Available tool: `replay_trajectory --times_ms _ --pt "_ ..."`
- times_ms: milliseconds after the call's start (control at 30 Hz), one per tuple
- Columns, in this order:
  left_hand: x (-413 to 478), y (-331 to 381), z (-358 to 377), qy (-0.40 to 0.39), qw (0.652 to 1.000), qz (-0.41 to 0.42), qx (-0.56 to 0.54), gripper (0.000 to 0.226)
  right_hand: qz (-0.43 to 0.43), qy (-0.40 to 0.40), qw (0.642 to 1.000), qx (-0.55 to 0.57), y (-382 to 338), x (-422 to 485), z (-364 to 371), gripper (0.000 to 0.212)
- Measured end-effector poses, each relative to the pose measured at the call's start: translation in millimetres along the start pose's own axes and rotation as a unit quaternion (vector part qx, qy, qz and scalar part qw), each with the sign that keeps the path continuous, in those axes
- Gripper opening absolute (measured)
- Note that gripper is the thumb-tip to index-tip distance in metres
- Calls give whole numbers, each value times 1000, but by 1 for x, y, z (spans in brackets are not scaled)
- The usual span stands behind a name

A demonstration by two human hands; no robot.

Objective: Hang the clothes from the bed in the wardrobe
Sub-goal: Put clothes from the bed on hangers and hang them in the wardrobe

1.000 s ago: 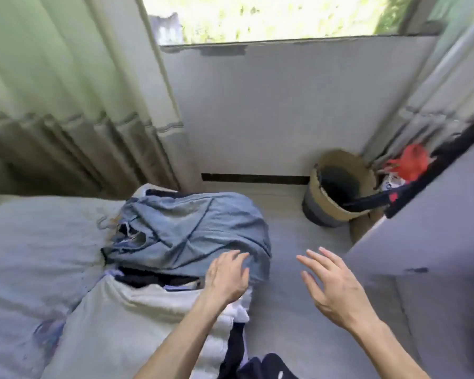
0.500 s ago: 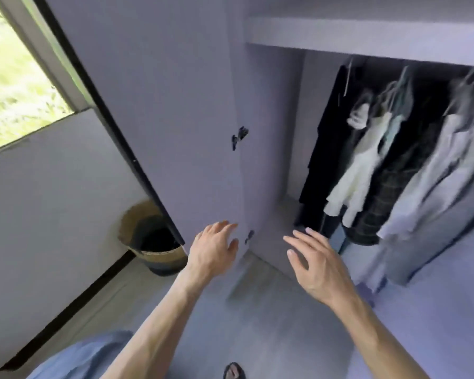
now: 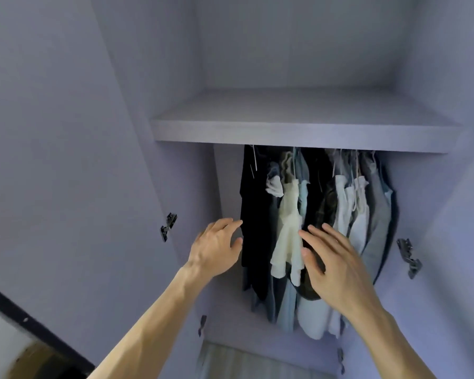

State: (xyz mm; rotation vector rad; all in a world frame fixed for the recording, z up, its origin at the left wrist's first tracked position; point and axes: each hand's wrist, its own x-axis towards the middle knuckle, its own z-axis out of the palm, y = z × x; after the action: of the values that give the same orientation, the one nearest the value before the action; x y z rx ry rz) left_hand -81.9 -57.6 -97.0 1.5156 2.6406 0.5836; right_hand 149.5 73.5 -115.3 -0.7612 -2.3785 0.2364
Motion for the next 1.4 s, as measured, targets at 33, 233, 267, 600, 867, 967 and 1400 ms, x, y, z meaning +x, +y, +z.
replay_trajectory --times_ms 33,233,267,600,867,967,1400 --pt "9 -1 -6 8 1000 8 -4 50 -1 12 1000 -9 -2 8 -4 44" --pt "59 -5 -28 33 998 46 -18 48 -8 78 995 -54 -9 59 -22 44" --pt "68 -5 -29 33 998 52 -18 48 -13 82 994 -66 -9 70 -23 44" --pt "163 3 -8 -10 998 9 -59 46 -50 197 971 -126 25 214 -15 45" --pt "235 1 44 -49 941 -158 -295 44 -105 293 931 -189 69 274 20 40" --pt "258 8 58 -37 905 -212 -368 43 -115 356 898 -232 77 284 33 42" --pt "302 8 75 88 839 -289 -452 37 -139 422 863 -241 84 296 45 40"
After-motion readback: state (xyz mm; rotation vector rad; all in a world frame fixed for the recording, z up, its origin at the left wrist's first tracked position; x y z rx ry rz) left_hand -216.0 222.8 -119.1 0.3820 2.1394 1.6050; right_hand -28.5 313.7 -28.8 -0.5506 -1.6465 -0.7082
